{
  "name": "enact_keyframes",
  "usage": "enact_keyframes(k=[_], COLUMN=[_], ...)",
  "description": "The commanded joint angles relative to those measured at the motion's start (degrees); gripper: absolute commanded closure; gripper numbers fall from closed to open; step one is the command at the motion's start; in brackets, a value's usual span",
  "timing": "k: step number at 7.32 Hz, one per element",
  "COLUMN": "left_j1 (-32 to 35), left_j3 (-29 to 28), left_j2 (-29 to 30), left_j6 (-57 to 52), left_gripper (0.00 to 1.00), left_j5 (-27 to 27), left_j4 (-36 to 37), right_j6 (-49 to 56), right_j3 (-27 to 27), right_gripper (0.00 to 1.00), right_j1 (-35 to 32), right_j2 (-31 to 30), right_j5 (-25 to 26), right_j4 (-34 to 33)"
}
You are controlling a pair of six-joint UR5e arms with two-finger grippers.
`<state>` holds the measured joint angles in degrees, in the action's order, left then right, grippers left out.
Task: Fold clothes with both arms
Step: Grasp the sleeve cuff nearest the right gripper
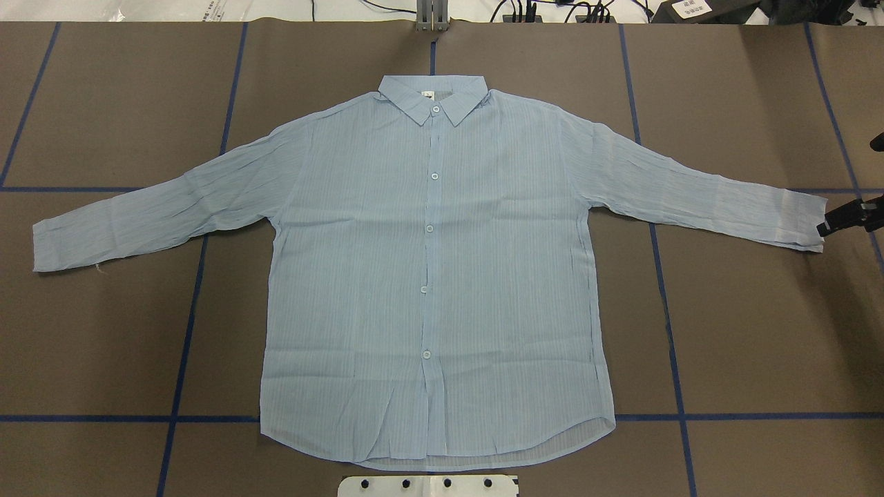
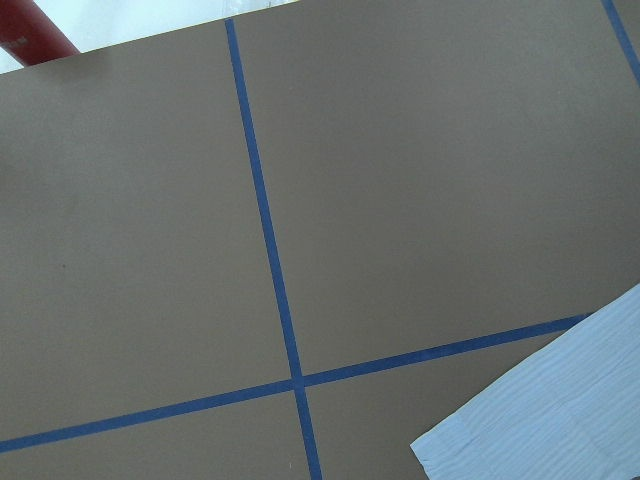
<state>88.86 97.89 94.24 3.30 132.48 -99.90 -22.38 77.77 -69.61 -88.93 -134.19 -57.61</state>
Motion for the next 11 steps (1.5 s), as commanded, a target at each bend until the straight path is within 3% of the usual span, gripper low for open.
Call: enact_keyframes(k=[1, 3, 8, 9, 11], left_j1=[0.0, 0.0, 0.0, 0.0, 0.0], left_j3=[-0.1, -0.1, -0.1, -0.2, -0.2], left_j2=[0.0, 0.0, 0.0, 0.0, 0.0], left_j6=[-0.1, -0.1, -0.1, 0.0, 0.0], left_gripper=[0.00, 0.00, 0.00, 0.00, 0.00], left_j5=[0.1, 0.1, 0.3, 0.3, 0.3], left_j4=[0.0, 0.0, -0.1, -0.7, -0.8], right_j6=[0.0, 0.1, 0.1, 0.1, 0.1], right_j3=[-0.8, -1.6, -3.8, -3.7, -3.6], right_gripper=[0.02, 0.12, 0.18, 0.23, 0.47], right_j1=[1.0, 1.5, 2.6, 2.6, 2.6], right_j2=[0.1, 1.2, 2.9, 3.0, 3.0], right_j5=[0.0, 0.1, 0.0, 0.1, 0.1], right_j4=[0.0, 0.0, 0.1, 0.1, 0.1])
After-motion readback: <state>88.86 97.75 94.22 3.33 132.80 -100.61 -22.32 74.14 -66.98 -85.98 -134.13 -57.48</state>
